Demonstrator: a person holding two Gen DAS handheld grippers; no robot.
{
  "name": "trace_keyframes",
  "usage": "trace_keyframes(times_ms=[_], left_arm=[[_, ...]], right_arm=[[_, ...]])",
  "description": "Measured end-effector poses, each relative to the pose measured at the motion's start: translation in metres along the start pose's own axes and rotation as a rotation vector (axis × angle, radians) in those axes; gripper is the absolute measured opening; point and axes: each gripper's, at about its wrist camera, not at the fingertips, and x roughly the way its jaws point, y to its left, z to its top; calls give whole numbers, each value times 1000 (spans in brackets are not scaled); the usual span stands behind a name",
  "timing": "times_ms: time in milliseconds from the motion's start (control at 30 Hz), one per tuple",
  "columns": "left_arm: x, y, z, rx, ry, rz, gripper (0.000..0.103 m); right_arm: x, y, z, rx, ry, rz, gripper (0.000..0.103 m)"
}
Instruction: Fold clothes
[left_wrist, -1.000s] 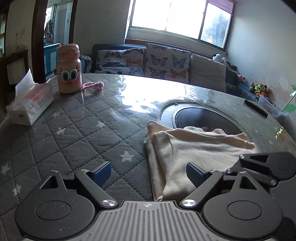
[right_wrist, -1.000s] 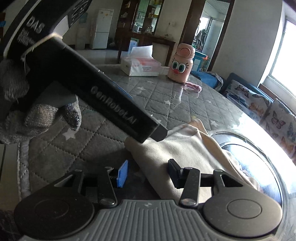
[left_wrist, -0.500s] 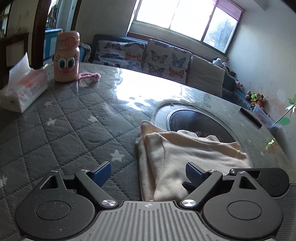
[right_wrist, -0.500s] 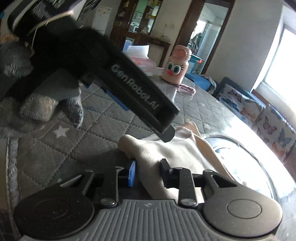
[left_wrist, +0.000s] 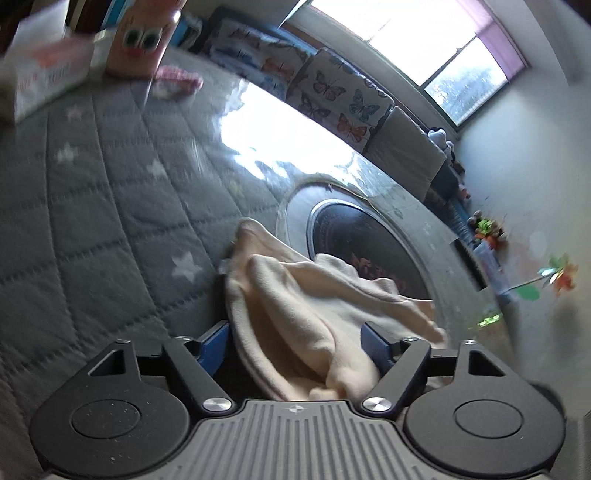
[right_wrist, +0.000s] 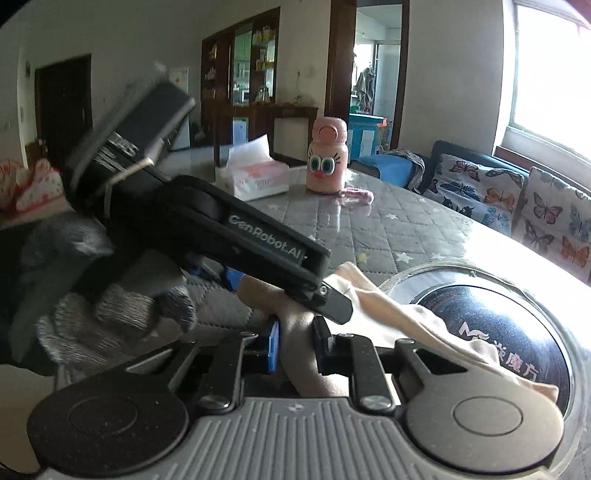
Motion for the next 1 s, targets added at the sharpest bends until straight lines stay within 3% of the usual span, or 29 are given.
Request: trace_keyframes(times_ms=[200, 267, 367, 533, 833, 933, 1000], left_arm=[[3, 9, -4, -79, 39, -34, 46], [3, 10, -5, -84, 41, -25, 30], [3, 12, -5, -84, 39, -14, 23], [4, 14, -4, -83, 35, -11, 21], [5, 14, -5, -81, 31, -12, 21], [5, 12, -5, -71, 32, -5, 21], [6, 11, -5, -66, 32, -1, 21]], right_arm=[[-18, 5, -9, 13, -9, 49, 17], [-17, 8, -11, 5, -3, 57, 17], [-16, 5, -14, 20, 2, 77, 19], [-32, -16, -21, 106, -12, 76, 20], [-33, -83, -47, 238, 56, -146, 20], [-32, -108, -59, 305, 77, -189, 8], [-38, -118, -60, 336, 55, -211, 9]])
